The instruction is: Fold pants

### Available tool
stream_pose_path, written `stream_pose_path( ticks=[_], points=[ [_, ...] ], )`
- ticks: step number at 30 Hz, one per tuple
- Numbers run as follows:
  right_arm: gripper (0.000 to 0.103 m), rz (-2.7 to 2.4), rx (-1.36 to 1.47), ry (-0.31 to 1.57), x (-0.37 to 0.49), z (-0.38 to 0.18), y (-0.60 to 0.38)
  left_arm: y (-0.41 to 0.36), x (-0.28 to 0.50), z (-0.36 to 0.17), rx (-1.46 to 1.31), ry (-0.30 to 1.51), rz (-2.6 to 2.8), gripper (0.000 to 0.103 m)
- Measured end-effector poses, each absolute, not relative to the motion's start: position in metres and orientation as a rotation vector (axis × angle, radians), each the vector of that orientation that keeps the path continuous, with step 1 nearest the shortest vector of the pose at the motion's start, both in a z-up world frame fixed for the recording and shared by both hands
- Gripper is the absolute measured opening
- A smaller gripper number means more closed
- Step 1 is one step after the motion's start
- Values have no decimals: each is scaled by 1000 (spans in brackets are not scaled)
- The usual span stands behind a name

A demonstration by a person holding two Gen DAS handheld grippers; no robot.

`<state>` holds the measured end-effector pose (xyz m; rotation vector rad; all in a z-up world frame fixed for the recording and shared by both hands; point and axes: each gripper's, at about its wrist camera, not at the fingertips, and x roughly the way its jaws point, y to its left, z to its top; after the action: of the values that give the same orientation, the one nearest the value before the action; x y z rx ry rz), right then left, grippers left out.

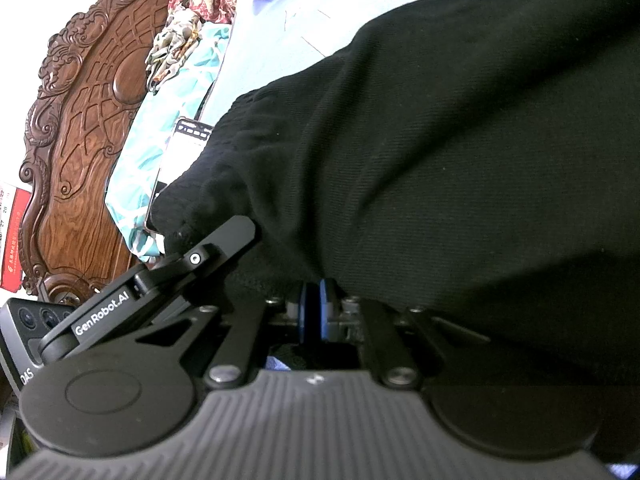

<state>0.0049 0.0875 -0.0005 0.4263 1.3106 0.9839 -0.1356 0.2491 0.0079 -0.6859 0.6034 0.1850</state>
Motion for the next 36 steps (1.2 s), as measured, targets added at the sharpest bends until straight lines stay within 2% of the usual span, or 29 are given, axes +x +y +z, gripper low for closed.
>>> stream_pose_path(
  ticks=[9, 15, 23, 30, 32, 36],
  points=[
    [9, 1000, 362, 1278, -1, 7, 94, 229, -135, 20, -615, 590, 146, 17],
    [12, 1001, 419, 1295, 3, 4, 89, 216, -135, 26, -574, 584, 122, 17],
    [15, 866, 534, 1182, 20, 17, 20, 164, -133, 39, -366, 572, 29, 17],
    [15, 739, 636, 1027, 29, 39, -52, 56, -111, 48, 176, 534, -111, 19],
    [15, 704, 654, 1001, 28, 41, -66, 16, -99, 38, 361, 564, -160, 25],
    [17, 610, 669, 978, 27, 39, -93, -17, -91, 17, 439, 623, -197, 29]
  ],
)
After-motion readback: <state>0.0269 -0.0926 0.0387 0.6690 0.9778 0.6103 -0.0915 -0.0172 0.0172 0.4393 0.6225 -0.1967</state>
